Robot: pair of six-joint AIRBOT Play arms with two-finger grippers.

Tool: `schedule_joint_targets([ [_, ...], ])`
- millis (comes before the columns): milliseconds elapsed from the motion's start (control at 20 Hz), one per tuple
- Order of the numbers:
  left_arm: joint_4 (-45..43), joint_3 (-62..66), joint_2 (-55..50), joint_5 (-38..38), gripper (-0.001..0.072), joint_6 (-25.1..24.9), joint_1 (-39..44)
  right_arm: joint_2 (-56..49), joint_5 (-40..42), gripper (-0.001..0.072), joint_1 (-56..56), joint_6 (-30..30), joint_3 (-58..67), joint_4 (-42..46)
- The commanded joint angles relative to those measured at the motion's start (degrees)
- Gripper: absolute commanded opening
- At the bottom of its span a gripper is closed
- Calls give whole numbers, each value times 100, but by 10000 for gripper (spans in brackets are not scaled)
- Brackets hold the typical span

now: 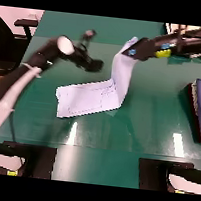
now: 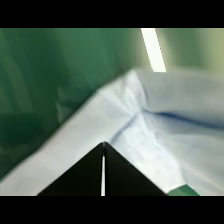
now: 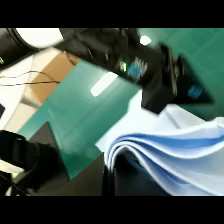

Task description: Fold the shirts.

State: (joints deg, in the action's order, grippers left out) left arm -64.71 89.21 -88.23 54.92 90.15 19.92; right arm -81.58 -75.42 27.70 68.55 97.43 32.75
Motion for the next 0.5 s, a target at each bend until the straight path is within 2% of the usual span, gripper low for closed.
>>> schedule_joint_targets([
  [0, -758, 2, 1123, 304, 23, -17, -909, -494, 859, 17, 1167, -114, 7, -356],
  [100, -1047, 2, 1639, 407, 23, -20, -1316, -994, 1349, 39, 1941, -387, 9, -483],
  [200, -1281, 2, 2020, 586, 23, -20, -1631, -1429, 1467, 558, 2479, -553, 9, -479],
  [250, -1318, 0, 2146, 686, 23, -20, -1751, -1587, 1296, 648, 2621, -560, 9, -459],
  [300, -1318, -2, 2232, 804, 23, -20, -1869, -1672, 1099, 643, 2656, -557, 9, -424],
  [350, -1318, 2, 2293, 920, 23, -24, -1952, -1696, 907, 569, 2592, -518, 2, -256],
  [450, -1333, 0, 2310, 1064, 23, -39, -1998, -1626, 643, 555, 2269, -240, -7, 348],
])
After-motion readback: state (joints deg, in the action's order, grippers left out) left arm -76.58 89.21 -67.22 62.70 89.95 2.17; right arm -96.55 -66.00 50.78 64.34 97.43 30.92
